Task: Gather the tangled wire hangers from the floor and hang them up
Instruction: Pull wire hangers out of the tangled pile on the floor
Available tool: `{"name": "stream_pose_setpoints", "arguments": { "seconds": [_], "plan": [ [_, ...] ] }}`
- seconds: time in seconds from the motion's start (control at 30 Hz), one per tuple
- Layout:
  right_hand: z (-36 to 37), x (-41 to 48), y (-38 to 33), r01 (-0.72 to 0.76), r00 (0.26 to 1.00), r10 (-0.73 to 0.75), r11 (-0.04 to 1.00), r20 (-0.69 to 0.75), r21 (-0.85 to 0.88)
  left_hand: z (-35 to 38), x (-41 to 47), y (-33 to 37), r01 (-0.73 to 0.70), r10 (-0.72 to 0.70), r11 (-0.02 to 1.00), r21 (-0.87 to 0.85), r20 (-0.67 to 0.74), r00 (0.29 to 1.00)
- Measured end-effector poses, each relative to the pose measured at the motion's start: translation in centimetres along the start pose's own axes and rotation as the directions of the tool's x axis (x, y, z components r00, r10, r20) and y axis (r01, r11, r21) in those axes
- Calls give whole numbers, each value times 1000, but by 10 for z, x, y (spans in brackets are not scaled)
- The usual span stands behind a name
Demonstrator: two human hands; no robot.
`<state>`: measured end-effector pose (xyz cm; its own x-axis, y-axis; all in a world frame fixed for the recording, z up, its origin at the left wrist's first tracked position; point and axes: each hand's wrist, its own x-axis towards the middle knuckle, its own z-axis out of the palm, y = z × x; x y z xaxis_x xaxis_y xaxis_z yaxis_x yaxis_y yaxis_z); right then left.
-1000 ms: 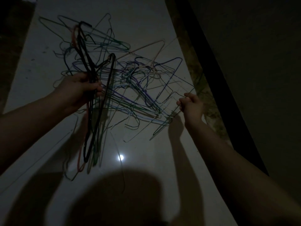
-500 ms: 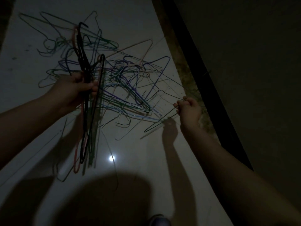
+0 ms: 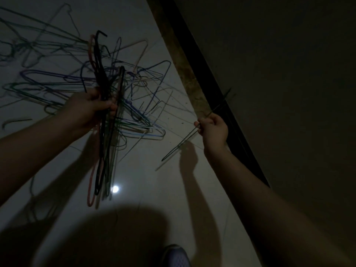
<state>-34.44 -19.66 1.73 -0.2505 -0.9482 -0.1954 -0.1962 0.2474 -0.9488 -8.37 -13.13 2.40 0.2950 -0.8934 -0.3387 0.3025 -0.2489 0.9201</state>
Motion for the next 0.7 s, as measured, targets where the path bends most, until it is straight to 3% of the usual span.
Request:
{"name": "stream_pose_setpoints", "arguments": {
  "seconds": [0.13,0.33,0.7],
  "plan": [
    [-9,-7,-2,36,999,-35,999,13,-32,17,2,-7,4,-5,1000,24,45,999],
    [9,-21,-16,82,980,-75,996,184,-30,30,6,-10,30,-29,999,-11,65,997],
    [86,-56,-28,134,862,-85,989,500,-63,26,5,9,15,-13,997,-72,30,999]
  ]
}}
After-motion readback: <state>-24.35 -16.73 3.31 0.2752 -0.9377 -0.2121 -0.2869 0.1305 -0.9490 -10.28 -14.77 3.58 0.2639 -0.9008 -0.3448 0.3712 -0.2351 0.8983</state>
